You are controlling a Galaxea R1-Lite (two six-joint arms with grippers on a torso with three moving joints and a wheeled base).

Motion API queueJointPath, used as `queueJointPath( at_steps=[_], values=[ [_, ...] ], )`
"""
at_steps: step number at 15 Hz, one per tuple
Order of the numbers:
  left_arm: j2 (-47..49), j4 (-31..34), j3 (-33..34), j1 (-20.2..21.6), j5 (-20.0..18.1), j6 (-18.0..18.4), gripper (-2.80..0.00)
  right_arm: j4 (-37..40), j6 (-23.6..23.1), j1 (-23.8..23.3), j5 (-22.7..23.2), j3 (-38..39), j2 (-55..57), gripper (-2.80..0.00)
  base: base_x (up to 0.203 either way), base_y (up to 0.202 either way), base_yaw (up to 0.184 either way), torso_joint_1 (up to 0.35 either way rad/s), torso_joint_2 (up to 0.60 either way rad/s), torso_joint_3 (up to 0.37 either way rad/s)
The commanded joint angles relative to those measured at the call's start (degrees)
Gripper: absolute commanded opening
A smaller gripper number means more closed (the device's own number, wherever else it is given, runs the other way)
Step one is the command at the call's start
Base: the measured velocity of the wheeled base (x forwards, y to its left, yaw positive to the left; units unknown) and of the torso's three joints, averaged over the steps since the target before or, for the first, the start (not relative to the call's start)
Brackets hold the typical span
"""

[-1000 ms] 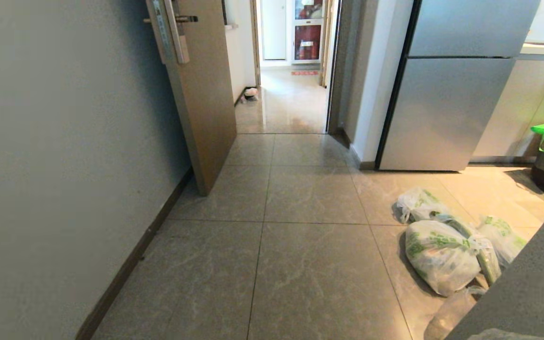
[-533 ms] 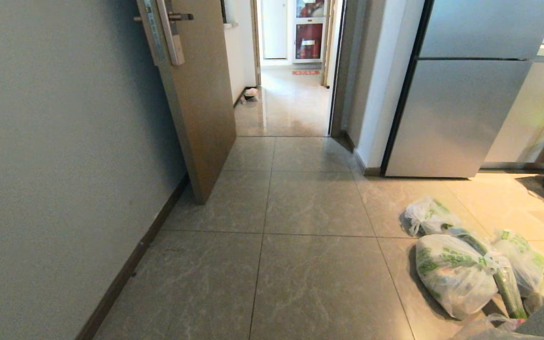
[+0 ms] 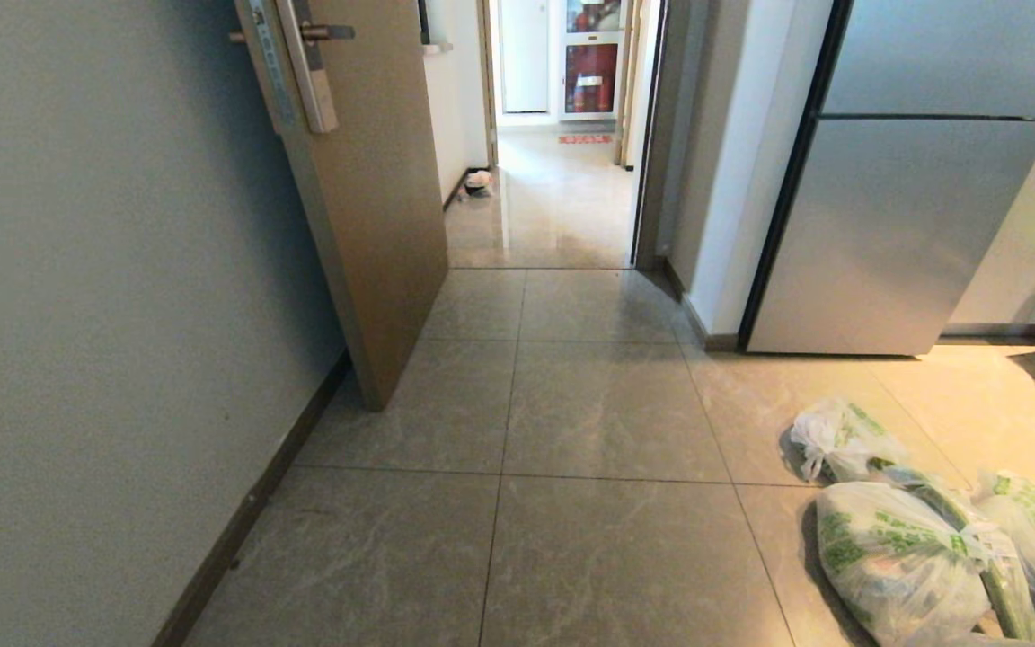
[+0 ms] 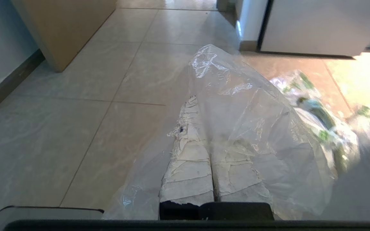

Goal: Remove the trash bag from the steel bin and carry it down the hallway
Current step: Put the trash bag at the door

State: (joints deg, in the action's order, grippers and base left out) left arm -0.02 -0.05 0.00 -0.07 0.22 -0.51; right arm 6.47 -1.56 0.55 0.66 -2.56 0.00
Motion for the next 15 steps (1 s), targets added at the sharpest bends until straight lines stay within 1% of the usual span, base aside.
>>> queueJointPath(
  at_steps=[1,15],
  values=[
    [0.02,-0.04,0.09,-0.01,0.04,-0.02,-2.8,0.03,-0.02,-0.02,0.04,0.01,0.09,-2.8,0.19,0.0,0.001,0.0,0.0,0.007],
    [0.02,-0.04,0.09,-0.01,0.04,-0.02,-2.8,0.03,-0.02,-0.02,0.04,0.01,0.09,-2.8,0.194,0.0,0.002,0.001,0.0,0.004]
  ],
)
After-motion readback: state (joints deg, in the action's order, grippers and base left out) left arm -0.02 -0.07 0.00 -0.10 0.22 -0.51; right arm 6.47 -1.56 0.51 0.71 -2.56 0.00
